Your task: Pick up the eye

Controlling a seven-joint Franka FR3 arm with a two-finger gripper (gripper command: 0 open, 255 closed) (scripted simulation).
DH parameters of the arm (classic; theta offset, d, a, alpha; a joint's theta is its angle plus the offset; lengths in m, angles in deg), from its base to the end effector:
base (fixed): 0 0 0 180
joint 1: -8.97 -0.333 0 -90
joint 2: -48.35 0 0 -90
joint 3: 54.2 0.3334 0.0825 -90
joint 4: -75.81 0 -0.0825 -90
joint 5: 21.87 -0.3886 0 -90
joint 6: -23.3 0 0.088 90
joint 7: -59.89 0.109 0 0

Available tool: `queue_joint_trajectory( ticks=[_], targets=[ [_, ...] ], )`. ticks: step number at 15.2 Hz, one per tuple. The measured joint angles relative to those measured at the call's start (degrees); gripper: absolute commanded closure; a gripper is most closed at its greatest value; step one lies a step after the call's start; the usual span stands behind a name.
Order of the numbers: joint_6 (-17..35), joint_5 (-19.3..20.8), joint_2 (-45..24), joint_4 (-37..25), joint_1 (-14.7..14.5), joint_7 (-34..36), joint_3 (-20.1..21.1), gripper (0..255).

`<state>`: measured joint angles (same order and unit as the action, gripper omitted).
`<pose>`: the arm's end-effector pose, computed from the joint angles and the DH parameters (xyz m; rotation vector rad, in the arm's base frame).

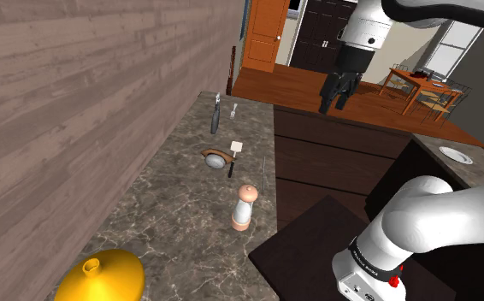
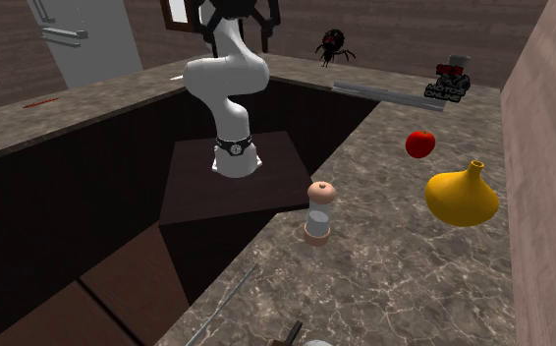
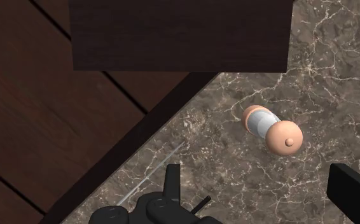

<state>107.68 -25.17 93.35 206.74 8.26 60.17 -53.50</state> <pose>0.2891 0.0154 0.6257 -3.0927 -0.0323 0.0429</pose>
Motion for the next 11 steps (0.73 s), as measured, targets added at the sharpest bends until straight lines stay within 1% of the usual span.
queue_joint_trajectory(
  ticks=[2,5,6,11],
  targets=[
    [0.9,0.1,-0.6,0.4,-0.1,-0.5,-0.1,0],
    [5.1,0.5,-4.1,1.1,-0.6,-2.3,-0.4,0],
    [7.3,0.6,-5.4,2.1,-0.8,-3.1,-0.4,0],
    [16.3,1.3,-14.1,2.4,-1.7,-6.8,-0.9,0]
  ],
)
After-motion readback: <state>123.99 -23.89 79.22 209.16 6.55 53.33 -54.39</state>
